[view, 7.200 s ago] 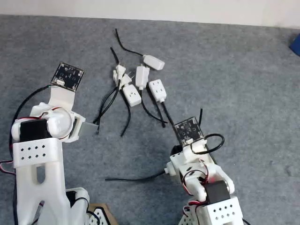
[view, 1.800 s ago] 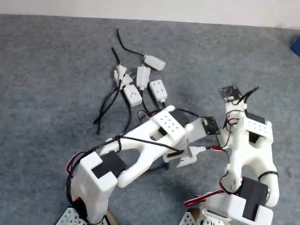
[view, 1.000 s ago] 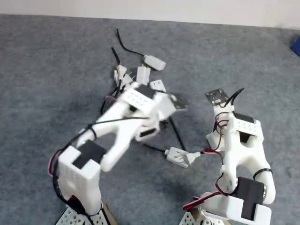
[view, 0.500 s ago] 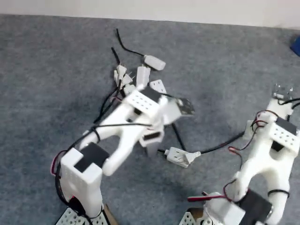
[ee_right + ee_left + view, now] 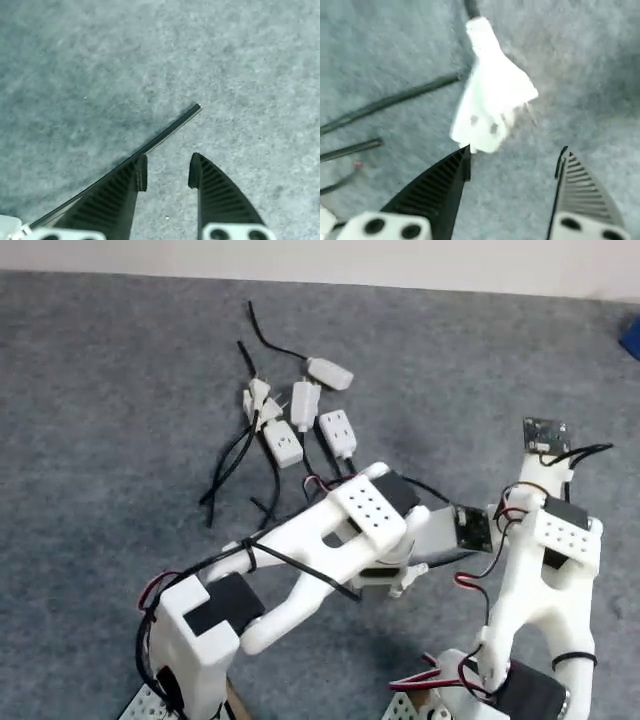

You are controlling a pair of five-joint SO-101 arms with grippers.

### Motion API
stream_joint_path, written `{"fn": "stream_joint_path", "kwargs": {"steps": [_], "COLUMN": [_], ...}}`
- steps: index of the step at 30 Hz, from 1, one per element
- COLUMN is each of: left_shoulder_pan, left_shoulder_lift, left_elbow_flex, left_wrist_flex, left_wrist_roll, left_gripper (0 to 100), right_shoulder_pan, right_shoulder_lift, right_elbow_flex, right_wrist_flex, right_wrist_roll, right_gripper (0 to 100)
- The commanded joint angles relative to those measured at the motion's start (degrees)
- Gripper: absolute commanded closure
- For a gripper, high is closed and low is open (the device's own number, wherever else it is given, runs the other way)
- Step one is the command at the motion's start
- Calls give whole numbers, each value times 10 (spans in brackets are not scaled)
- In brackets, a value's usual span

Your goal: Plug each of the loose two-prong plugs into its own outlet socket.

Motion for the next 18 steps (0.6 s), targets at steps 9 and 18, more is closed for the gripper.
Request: {"fn": "stream_joint_path", "kwargs": {"steps": [9, 18], "left_shoulder_pan": [-35, -37], "left_shoulder_lift": [45, 113], "left_elbow_flex": [-55, -87], "left_wrist_flex": [-74, -77], "left_wrist_roll": [-51, -75], "left_gripper": [691, 663], "right_shoulder_pan": [30, 138], "right_shoulder_lift": [-23, -23], "right_elbow_flex": [15, 15], "right_wrist_flex": [-29, -59], "right_wrist_roll": [-35, -63], "right_gripper": [853, 853]}}
